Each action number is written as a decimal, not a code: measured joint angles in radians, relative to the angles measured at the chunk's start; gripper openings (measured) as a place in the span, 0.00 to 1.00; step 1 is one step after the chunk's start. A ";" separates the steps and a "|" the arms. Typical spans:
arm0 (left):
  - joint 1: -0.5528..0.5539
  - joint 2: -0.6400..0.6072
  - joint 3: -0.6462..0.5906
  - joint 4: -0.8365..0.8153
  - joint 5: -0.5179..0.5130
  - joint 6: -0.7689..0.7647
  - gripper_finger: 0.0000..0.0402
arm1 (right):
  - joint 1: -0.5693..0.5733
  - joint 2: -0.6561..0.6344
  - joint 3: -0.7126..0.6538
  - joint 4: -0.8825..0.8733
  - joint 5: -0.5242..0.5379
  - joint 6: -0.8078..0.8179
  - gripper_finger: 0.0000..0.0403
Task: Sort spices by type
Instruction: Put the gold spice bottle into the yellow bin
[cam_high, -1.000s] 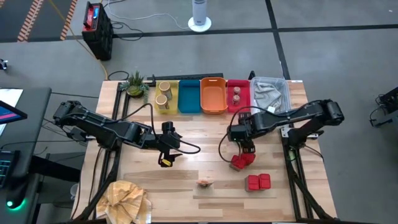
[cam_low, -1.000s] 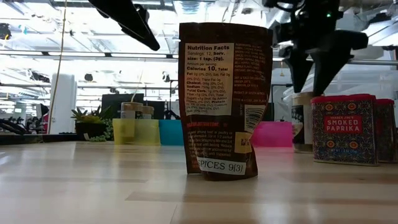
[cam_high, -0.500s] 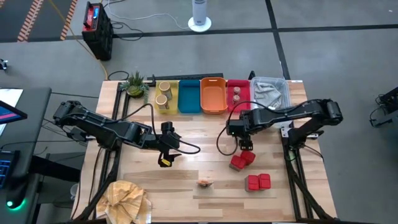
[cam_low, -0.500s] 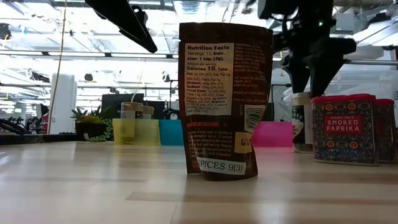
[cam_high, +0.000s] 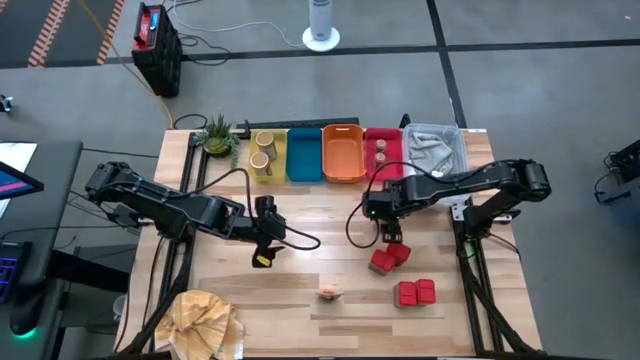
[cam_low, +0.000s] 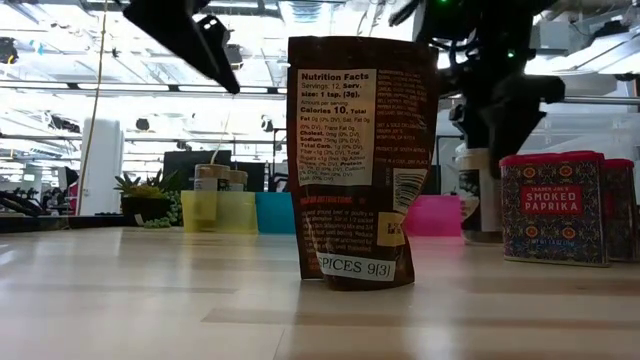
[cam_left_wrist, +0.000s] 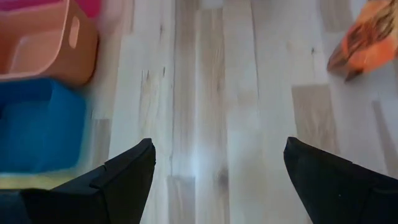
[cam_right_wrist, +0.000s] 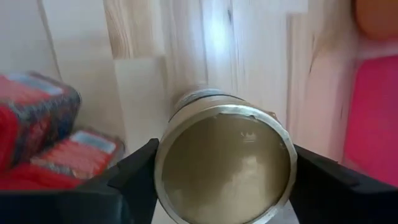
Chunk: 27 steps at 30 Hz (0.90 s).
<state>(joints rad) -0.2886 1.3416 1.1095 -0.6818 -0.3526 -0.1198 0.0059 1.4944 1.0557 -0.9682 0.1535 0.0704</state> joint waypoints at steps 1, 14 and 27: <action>0.000 -0.002 0.000 -0.019 -0.001 -0.001 0.84 | -0.002 0.000 0.000 0.013 0.000 0.000 0.75; 0.000 -0.080 -0.007 -0.061 -0.131 0.003 0.84 | -0.043 0.001 0.175 0.106 0.002 -0.027 0.75; 0.007 -0.097 -0.220 0.269 -0.202 0.035 0.84 | -0.042 0.228 0.373 0.194 -0.064 -0.096 0.75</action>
<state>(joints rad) -0.2813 1.2450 0.8894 -0.4126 -0.5548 -0.0852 -0.0359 1.7225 1.4285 -0.7738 0.0893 -0.0252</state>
